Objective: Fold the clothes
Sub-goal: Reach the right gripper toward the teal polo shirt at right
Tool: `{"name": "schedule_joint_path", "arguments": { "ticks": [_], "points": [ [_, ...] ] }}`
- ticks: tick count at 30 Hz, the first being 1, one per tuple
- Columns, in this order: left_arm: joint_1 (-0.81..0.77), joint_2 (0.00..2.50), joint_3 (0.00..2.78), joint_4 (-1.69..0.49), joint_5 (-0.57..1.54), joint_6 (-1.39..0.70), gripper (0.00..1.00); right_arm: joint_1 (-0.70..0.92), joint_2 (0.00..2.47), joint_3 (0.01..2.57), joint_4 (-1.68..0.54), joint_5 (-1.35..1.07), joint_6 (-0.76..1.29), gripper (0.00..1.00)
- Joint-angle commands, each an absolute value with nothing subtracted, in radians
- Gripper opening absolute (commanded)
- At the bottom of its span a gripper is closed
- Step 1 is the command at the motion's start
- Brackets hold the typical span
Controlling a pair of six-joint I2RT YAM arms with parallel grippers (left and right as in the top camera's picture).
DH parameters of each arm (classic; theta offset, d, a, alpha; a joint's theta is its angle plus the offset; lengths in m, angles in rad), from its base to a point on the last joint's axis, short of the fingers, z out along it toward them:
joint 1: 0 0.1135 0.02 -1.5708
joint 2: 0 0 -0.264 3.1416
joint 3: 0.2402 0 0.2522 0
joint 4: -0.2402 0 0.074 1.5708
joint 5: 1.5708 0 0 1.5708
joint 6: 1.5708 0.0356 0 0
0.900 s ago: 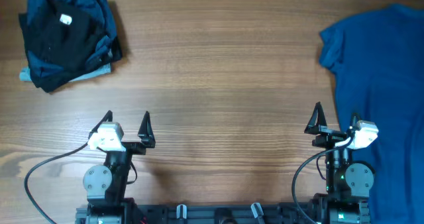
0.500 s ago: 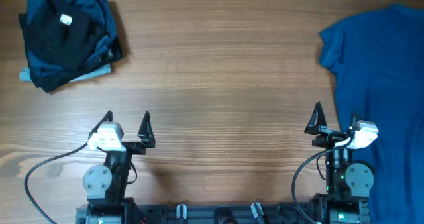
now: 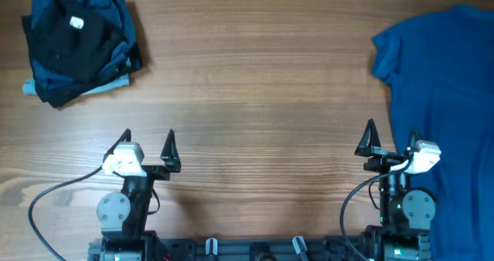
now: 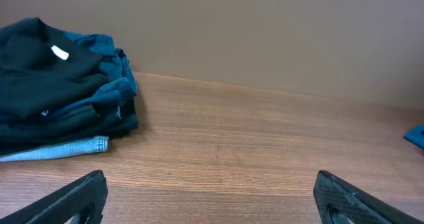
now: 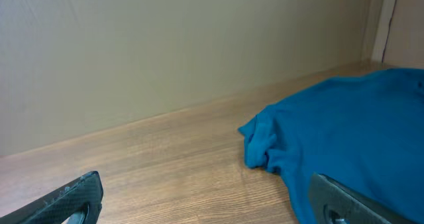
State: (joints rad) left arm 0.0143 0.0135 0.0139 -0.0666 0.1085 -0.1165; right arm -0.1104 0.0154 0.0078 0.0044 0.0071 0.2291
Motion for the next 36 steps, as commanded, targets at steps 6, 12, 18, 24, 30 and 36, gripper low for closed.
{"name": "schedule_joint_path", "arguments": {
  "ticks": [6, 12, 18, 24, 30, 36],
  "points": [
    [0.018, 0.008, 0.006, -0.068, 0.095, -0.105, 1.0, -0.116, 0.014, 0.005, 0.007, -0.005, 0.212, 1.0],
    [0.018, 0.008, 0.006, -0.068, 0.095, -0.105, 1.0, -0.116, 0.014, 0.005, 0.007, -0.001, 0.209, 1.0],
    [0.018, 0.008, 0.006, -0.068, 0.095, -0.105, 1.0, -0.115, 0.018, 0.005, 0.012, -0.164, 0.77, 0.99],
    [0.018, 0.008, 0.006, -0.067, 0.095, -0.105, 1.0, -0.115, 0.024, 0.005, 0.015, -0.205, 1.365, 1.0],
    [0.018, 0.008, 0.006, -0.068, 0.095, -0.105, 1.0, -0.115, 0.024, 0.006, 0.112, -0.426, 1.011, 1.0],
    [0.018, 0.008, 0.006, -0.067, 0.095, -0.105, 1.0, -0.115, 0.057, 0.193, 0.156, -0.44, 0.73, 1.0]
  ]
}}
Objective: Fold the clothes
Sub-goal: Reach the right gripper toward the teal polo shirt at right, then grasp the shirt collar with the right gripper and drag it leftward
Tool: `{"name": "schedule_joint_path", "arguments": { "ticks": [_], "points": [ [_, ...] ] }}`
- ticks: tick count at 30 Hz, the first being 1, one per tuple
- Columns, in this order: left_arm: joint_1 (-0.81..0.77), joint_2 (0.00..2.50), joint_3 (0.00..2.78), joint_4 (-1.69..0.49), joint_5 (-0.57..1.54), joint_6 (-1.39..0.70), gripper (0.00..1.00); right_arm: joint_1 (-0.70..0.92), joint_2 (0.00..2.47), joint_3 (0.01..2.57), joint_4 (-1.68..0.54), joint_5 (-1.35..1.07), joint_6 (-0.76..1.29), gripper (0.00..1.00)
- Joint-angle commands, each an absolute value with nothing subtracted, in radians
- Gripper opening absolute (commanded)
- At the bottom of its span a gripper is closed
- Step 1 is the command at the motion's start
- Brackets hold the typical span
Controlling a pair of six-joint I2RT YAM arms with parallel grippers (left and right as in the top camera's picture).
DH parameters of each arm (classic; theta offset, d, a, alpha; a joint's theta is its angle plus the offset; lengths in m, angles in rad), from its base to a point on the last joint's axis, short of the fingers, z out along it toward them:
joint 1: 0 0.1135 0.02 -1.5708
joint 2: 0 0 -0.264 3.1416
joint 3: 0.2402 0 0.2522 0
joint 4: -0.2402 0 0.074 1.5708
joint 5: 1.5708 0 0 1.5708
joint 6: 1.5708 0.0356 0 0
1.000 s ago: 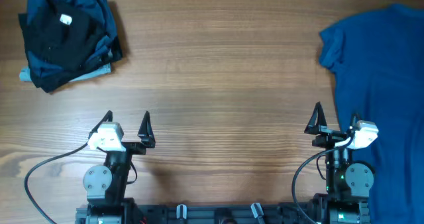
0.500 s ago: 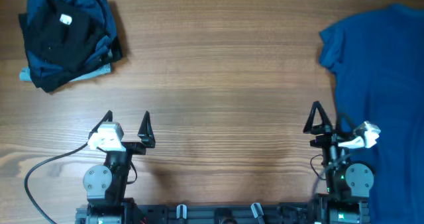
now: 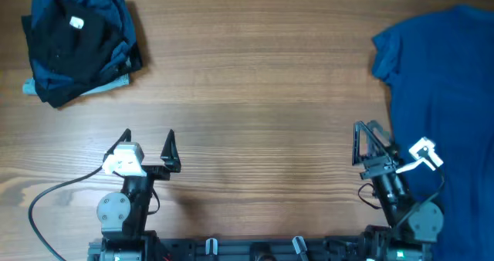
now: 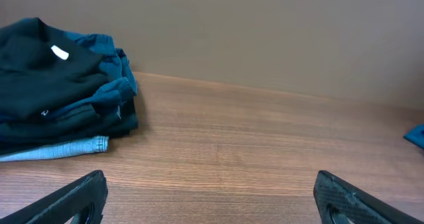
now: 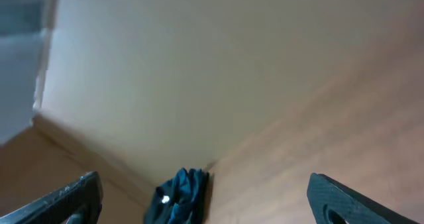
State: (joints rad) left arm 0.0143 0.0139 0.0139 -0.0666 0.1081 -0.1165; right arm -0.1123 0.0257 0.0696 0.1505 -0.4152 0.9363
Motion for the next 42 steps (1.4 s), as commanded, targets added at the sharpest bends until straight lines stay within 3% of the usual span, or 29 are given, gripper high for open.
{"name": "schedule_joint_path", "arguments": {
  "ticks": [1, 3, 7, 11, 14, 17, 27, 33, 39, 42],
  "points": [
    [0.018, 0.008, 0.006, -0.068, 0.095, -0.105, 1.0, -0.116, 0.073, 0.218, 0.148, -0.435, 0.702, 0.99],
    [0.018, 0.008, 0.006, -0.068, 0.095, -0.105, 1.0, -0.115, 0.169, 0.32, 0.131, -0.435, 0.612, 1.0],
    [0.018, 0.008, 0.006, -0.067, 0.095, -0.105, 1.0, -0.116, 0.594, 0.649, -0.063, -0.434, 0.345, 1.0],
    [0.018, 0.008, 0.006, -0.067, 0.095, -0.105, 1.0, -0.116, 1.041, 0.95, -0.292, -0.38, 0.284, 0.99],
    [0.018, 0.008, 0.006, -0.068, 0.095, -0.105, 1.0, -0.115, 1.462, 1.266, -0.616, -0.235, 0.175, 0.99],
    [0.018, 0.008, 0.006, -0.067, 0.095, -0.105, 1.0, -0.115, 1.658, 1.392, -0.738, -0.078, 0.176, 1.0],
    [0.018, 0.008, 0.006, -0.067, 0.095, -0.105, 1.0, -0.113, 1.933, 1.397, -0.54, 0.152, 0.055, 1.0],
    [0.018, 0.008, 0.006, -0.068, 0.095, -0.105, 1.0, -0.113, 2.093, 1.397, -0.409, 0.282, 0.082, 1.0],
    [0.018, 0.008, 0.006, -0.068, 0.095, -0.105, 1.0, -0.113, 2.147, 1.397, -0.26, 0.252, 0.088, 0.99],
    [0.018, 0.008, 0.006, -0.068, 0.095, -0.105, 1.0, -0.113, 2.18, 1.397, -0.247, 0.231, 0.109, 0.84]
  ]
}}
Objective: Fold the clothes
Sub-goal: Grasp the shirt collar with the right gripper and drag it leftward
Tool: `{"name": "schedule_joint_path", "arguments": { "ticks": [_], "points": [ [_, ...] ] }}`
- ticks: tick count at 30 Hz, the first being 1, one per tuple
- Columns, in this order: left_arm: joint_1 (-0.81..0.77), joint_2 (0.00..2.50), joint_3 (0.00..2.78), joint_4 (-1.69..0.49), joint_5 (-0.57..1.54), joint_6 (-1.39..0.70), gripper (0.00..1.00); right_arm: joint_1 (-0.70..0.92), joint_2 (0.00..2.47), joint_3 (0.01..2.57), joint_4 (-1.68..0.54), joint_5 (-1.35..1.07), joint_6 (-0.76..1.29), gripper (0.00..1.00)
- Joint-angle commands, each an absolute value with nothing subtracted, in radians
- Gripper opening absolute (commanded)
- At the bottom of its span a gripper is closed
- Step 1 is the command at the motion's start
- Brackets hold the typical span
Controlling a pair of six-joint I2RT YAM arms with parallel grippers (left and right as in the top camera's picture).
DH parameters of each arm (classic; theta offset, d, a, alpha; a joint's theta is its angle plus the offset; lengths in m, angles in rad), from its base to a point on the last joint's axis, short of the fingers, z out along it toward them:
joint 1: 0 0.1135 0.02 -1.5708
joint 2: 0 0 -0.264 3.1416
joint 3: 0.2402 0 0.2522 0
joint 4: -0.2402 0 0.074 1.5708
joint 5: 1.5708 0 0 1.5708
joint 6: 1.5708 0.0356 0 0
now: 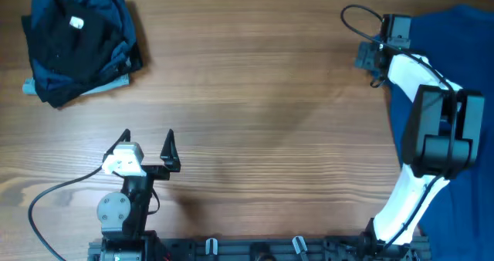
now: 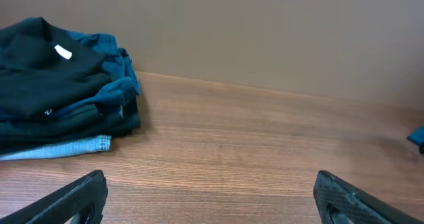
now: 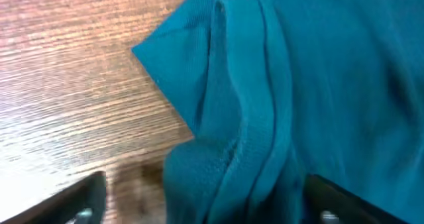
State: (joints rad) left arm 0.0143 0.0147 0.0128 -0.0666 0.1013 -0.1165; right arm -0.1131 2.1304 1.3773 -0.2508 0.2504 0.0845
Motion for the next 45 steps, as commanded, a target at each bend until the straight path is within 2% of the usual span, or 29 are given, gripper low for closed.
{"name": "schedule_joint_path", "arguments": {
  "ticks": [1, 2, 3, 4, 8, 13, 15, 22, 27, 31, 37, 40, 42, 45],
  "points": [
    [0.018, 0.008, 0.006, -0.067, 0.095, -0.105, 1.0, -0.113, 2.188, 1.397, -0.247, 0.223, 0.108, 0.77],
    [0.018, 0.008, 0.006, -0.068, 0.095, -0.105, 1.0, -0.113, 2.194, 1.397, -0.249, 0.223, 0.108, 0.71],
    [0.018, 0.008, 0.006, -0.068, 0.095, -0.105, 1.0, -0.113, 2.196, 1.397, -0.255, 0.223, 0.108, 0.57],
    [0.018, 0.008, 0.006, -0.068, 0.095, -0.105, 1.0, -0.112, 2.196, 1.397, -0.262, 0.223, 0.109, 0.47],
    [0.018, 0.008, 0.006, -0.068, 0.095, -0.105, 1.0, -0.11, 2.175, 1.397, -0.282, 0.075, 0.108, 0.26],
    [0.018, 0.008, 0.006, -0.068, 0.095, -0.105, 1.0, -0.075, 2.16, 1.397, -0.273, -0.337, 0.21, 0.08],
    [0.018, 0.008, 0.006, -0.068, 0.095, -0.105, 1.0, -0.026, 2.16, 1.397, -0.254, -0.407, 0.268, 0.04],
    [0.018, 0.008, 0.006, -0.067, 0.095, -0.105, 1.0, 0.253, 2.16, 1.397, -0.209, -0.41, 0.44, 0.04],
    [0.018, 0.008, 0.006, -0.068, 0.095, -0.105, 1.0, 0.529, 2.162, 1.397, -0.142, -0.409, 0.579, 0.05],
    [0.018, 0.008, 0.006, -0.067, 0.095, -0.105, 1.0, 0.748, 2.173, 1.397, -0.12, -0.387, 0.614, 0.06],
    [0.018, 0.008, 0.006, -0.068, 0.095, -0.105, 1.0, 0.886, 2.174, 1.397, -0.113, -0.432, 0.661, 0.06],
    [0.018, 0.008, 0.006, -0.068, 0.095, -0.105, 1.0, 0.91, 2.174, 1.397, -0.116, -0.493, 0.656, 0.13],
    [0.018, 0.008, 0.006, -0.067, 0.095, -0.105, 1.0, 0.905, 2.167, 1.397, -0.121, -0.487, 0.637, 0.28],
    [0.018, 0.008, 0.006, -0.067, 0.095, -0.105, 1.0, 0.851, 2.068, 1.397, -0.19, -0.409, 0.562, 0.34]
  ]
}}
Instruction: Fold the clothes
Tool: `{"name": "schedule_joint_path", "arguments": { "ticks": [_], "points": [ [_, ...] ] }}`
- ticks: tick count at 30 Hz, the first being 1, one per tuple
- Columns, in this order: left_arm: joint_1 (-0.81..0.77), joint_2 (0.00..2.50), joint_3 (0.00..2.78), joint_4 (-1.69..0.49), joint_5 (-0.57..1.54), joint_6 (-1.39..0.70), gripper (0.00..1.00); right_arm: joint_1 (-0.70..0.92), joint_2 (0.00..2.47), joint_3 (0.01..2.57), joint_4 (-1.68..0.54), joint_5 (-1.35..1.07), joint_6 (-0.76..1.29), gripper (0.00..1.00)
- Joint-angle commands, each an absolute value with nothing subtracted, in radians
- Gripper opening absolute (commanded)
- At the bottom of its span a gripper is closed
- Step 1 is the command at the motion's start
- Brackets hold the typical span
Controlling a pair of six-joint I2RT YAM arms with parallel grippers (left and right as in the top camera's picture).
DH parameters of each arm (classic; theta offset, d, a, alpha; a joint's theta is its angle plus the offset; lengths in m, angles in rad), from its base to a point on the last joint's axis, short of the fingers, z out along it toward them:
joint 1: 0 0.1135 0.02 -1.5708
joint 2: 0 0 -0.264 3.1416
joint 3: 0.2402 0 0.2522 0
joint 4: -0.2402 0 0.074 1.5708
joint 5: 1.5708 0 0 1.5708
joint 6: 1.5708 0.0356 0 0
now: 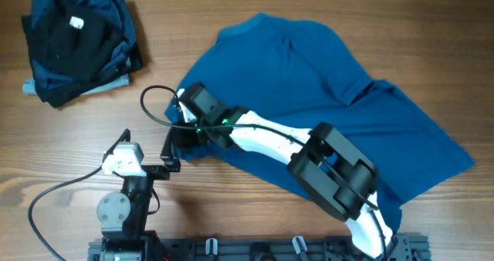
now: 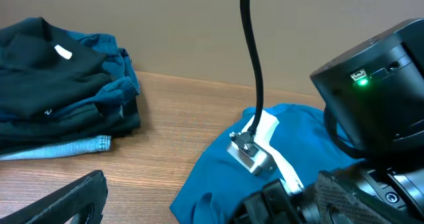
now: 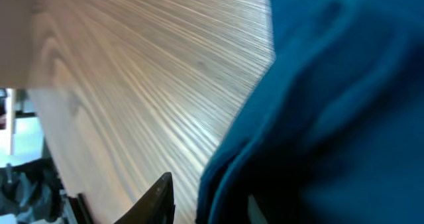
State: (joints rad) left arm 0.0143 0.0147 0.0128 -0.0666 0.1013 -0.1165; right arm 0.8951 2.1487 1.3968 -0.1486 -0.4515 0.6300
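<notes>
A large blue shirt (image 1: 309,91) lies spread from the table's middle to the right, rumpled, with its collar at the far side. My right gripper (image 1: 184,130) reaches across to the shirt's near-left edge. In the right wrist view that gripper (image 3: 205,201) is shut on a fold of the blue cloth (image 3: 318,118). My left gripper (image 1: 147,137) rests open at the front left, just beside that edge. In the left wrist view the left gripper (image 2: 212,207) has the shirt's edge (image 2: 218,177) and the right arm's wrist (image 2: 377,98) close in front.
A pile of folded dark and blue clothes (image 1: 77,41) sits at the far left corner, also seen in the left wrist view as the clothes pile (image 2: 59,98). A black cable (image 2: 252,52) arcs up from the right wrist. Bare wooden table (image 1: 255,207) runs along the front.
The right gripper was at the shirt's sleeve at the far right. Now it is at the front left beside the left gripper, shut on the shirt, which covers the table's middle.
Both grippers rested open at the front, with the shirt bunched at the right edge. Then the right gripper was tilted up off its rest. Then it was at the shirt's sleeve at the far right. Now the shirt lies across the middle, held at its left edge.
</notes>
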Motion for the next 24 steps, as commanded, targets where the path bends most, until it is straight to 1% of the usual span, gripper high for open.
{"name": "schedule_joint_path", "arguments": {
  "ticks": [1, 2, 3, 7, 9, 11, 14, 16, 19, 21, 24],
  "points": [
    [0.018, 0.008, 0.006, -0.068, 0.095, -0.105, 1.0, 0.822, 2.003, 1.397, -0.232, -0.357, 0.525, 0.56],
    [0.018, 0.008, 0.006, -0.068, 0.095, -0.105, 1.0, 0.79, 1.939, 1.397, -0.281, -0.286, 0.515, 0.78],
    [0.018, 0.008, 0.006, -0.067, 0.095, -0.105, 1.0, 0.743, 1.871, 1.397, -0.332, -0.22, 0.516, 0.84],
    [0.018, 0.008, 0.006, -0.068, 0.095, -0.105, 1.0, 0.497, 1.695, 1.397, -0.476, -0.187, 0.493, 0.94],
    [0.018, 0.008, 0.006, -0.068, 0.095, -0.105, 1.0, 0.357, 1.673, 1.397, -0.549, -0.187, 0.467, 0.97],
    [0.018, 0.008, 0.006, -0.067, 0.095, -0.105, 1.0, 0.219, 1.71, 1.397, -0.636, -0.175, 0.374, 0.98],
    [0.018, 0.008, 0.006, -0.067, 0.095, -0.105, 1.0, 0.091, 1.8, 1.397, -0.723, -0.149, 0.342, 0.99],
    [0.018, 0.008, 0.006, -0.067, 0.095, -0.105, 1.0, 0.027, 1.865, 1.397, -0.758, -0.149, 0.374, 0.99],
    [0.018, 0.008, 0.006, -0.068, 0.095, -0.105, 1.0, -0.024, 1.927, 1.397, -0.78, -0.143, 0.5, 1.0],
    [0.018, 0.008, 0.006, -0.067, 0.095, -0.105, 1.0, -0.029, 1.928, 1.396, -0.816, -0.046, 0.595, 1.0],
    [0.018, 0.008, 0.006, -0.068, 0.095, -0.105, 1.0, -0.028, 1.928, 1.385, -0.835, -0.022, 0.608, 1.0]
  ]
}}
